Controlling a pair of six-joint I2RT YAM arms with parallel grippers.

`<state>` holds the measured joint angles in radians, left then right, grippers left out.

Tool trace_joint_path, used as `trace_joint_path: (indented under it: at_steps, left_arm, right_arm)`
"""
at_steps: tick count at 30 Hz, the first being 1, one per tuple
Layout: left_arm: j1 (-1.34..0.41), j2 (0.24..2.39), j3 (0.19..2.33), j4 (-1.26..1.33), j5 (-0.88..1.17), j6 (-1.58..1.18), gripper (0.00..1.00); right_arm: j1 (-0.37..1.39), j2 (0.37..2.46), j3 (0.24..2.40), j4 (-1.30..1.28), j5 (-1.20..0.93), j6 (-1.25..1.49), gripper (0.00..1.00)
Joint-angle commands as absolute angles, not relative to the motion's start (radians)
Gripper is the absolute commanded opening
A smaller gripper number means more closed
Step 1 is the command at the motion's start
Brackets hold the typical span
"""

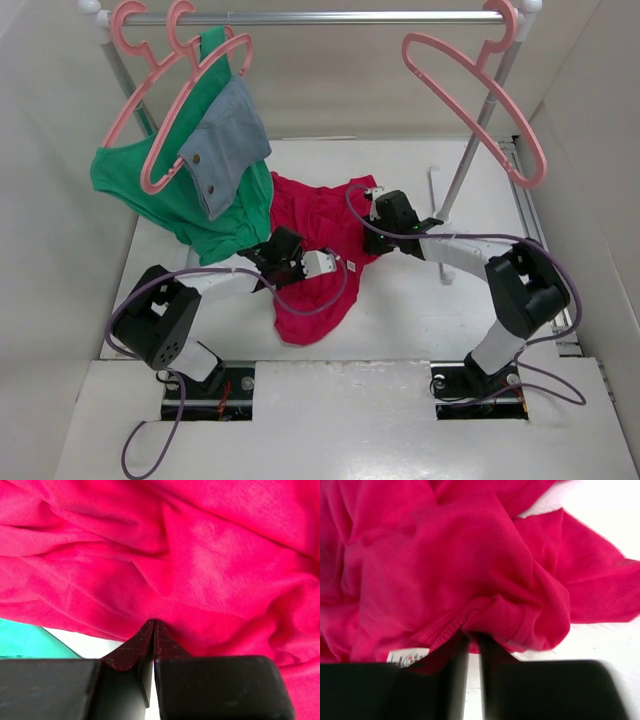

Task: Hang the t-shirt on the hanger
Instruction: Move the tshirt to the center of the board

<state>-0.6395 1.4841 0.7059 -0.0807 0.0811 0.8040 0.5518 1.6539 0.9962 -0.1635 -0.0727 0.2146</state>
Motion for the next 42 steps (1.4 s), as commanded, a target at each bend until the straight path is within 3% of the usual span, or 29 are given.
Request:
trace_joint_path:
  at_steps: [1, 3, 7, 8, 11, 12, 15, 16, 17, 20, 25, 31, 32, 33, 36, 37, 42]
  left_arm:
    - [-0.641, 1.448, 0.667, -0.15, 0.12, 0.807, 0.0]
    - [-0.65, 1.421, 0.649, -0.159, 0.12, 0.819, 0.0]
    - [-0.663, 1.374, 0.643, -0.16, 0.081, 0.769, 0.0]
    - [-0.663, 1.365, 0.662, -0.16, 0.081, 0.737, 0.07]
    - [-0.611, 1.397, 0.8, -0.178, 0.135, 0.606, 0.4]
    - [-0.591, 1.432, 0.845, -0.178, 0.153, 0.568, 0.57]
    - [-0.549, 1.503, 1.015, -0.15, 0.202, 0.456, 0.8]
    - [-0.549, 1.563, 1.053, -0.141, 0.202, 0.456, 0.95]
    - [-0.549, 1.595, 1.093, -0.141, 0.202, 0.446, 1.0]
    - [-0.549, 1.756, 1.257, -0.153, 0.115, 0.446, 1.0]
    - [-0.503, 1.936, 1.426, -0.207, 0.032, 0.457, 1.0]
    - [-0.503, 2.005, 1.445, -0.248, 0.043, 0.448, 0.98]
    - [-0.514, 2.017, 1.445, -0.28, 0.064, 0.448, 0.93]
    - [-0.514, 2.017, 1.445, -0.293, 0.077, 0.457, 0.63]
    - [-0.514, 1.999, 1.369, -0.293, 0.086, 0.471, 0.06]
    - [-0.514, 1.967, 1.339, -0.293, 0.086, 0.482, 0.0]
    - [-0.502, 1.79, 1.061, -0.282, 0.058, 0.587, 0.0]
  right_arm:
    - [0.535, 1.671, 1.045, -0.092, -0.116, 0.258, 0.15]
    - [0.509, 1.681, 1.019, -0.071, -0.132, 0.27, 0.02]
    - [0.46, 1.582, 0.878, -0.048, -0.124, 0.295, 0.0]
    - [0.45, 1.551, 0.843, -0.048, -0.124, 0.308, 0.0]
    - [0.417, 1.441, 0.712, -0.048, -0.124, 0.321, 0.0]
    - [0.404, 1.405, 0.672, -0.048, -0.124, 0.321, 0.0]
    - [0.393, 1.384, 0.646, -0.048, -0.144, 0.321, 0.0]
    - [0.382, 1.372, 0.632, -0.048, -0.144, 0.321, 0.0]
    - [0.382, 1.371, 0.623, -0.048, -0.144, 0.321, 0.0]
    - [0.339, 1.347, 0.601, -0.048, -0.166, 0.321, 0.0]
    - [0.314, 1.293, 0.589, -0.075, -0.166, 0.287, 0.0]
    - [0.305, 1.256, 0.6, -0.12, -0.156, 0.242, 0.0]
    - [0.305, 1.256, 0.6, -0.12, -0.156, 0.242, 0.0]
    - [0.305, 1.256, 0.61, -0.12, -0.156, 0.232, 0.0]
    - [0.276, 1.269, 0.62, -0.13, -0.156, 0.206, 0.0]
    - [0.252, 1.282, 0.62, -0.13, -0.166, 0.196, 0.0]
    - [0.196, 1.339, 0.676, -0.141, -0.175, 0.115, 0.0]
